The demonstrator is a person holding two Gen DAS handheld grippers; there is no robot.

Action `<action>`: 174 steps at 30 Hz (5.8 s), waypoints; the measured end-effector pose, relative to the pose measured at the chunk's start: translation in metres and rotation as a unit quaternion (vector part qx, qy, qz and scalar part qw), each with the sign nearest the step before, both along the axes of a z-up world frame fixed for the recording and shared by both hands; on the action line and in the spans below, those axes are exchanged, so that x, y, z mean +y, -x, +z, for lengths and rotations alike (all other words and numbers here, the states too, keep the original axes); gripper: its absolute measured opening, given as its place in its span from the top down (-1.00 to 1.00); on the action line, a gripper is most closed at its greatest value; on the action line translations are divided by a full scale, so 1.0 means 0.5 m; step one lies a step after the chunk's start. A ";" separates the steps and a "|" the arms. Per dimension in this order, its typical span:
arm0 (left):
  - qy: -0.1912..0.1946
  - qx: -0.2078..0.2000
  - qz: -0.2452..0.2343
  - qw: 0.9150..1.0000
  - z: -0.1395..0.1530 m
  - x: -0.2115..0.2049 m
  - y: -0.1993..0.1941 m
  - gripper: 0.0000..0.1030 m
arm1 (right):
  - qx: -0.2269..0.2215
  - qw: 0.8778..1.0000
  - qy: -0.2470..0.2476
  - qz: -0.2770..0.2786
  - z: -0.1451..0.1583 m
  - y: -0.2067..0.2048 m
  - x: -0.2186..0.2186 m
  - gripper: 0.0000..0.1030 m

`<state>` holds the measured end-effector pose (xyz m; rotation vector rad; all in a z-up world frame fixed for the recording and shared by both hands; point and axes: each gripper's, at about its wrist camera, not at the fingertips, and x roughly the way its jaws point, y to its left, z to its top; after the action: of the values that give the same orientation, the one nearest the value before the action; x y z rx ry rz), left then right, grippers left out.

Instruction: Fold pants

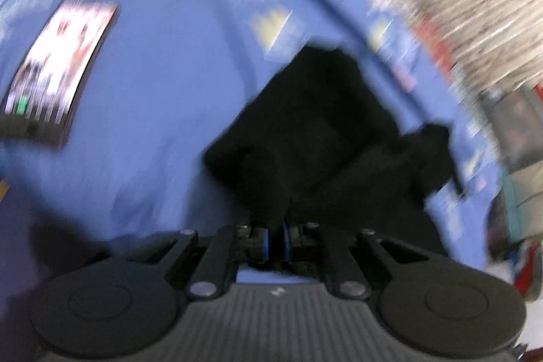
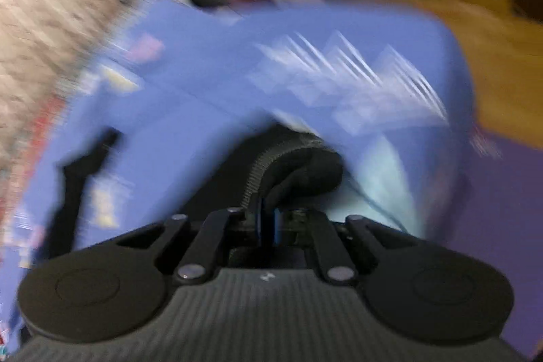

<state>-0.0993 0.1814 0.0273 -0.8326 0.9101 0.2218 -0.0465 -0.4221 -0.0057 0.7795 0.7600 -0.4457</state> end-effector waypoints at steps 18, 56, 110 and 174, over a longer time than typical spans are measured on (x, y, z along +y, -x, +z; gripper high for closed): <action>-0.178 -0.120 -0.022 0.976 0.191 0.084 -0.084 -0.07 | -0.113 0.992 0.022 0.045 0.113 -0.061 0.099 0.12; -0.170 -0.035 -0.020 0.985 0.057 0.073 -0.537 0.80 | -0.038 0.993 0.070 0.082 0.073 -0.521 -0.025 0.55; 0.006 -0.097 -0.075 0.992 0.176 -0.002 -0.463 0.94 | -0.165 0.977 -0.042 0.130 0.172 -0.282 0.026 0.85; -0.026 -0.090 0.011 0.995 0.116 0.105 0.027 -0.50 | -0.069 0.820 0.105 0.559 0.034 -0.057 0.628 0.03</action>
<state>-0.1128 0.2336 0.0853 -0.8005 0.7227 0.1862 -0.0178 -0.1083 0.0115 0.0586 0.8799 0.5871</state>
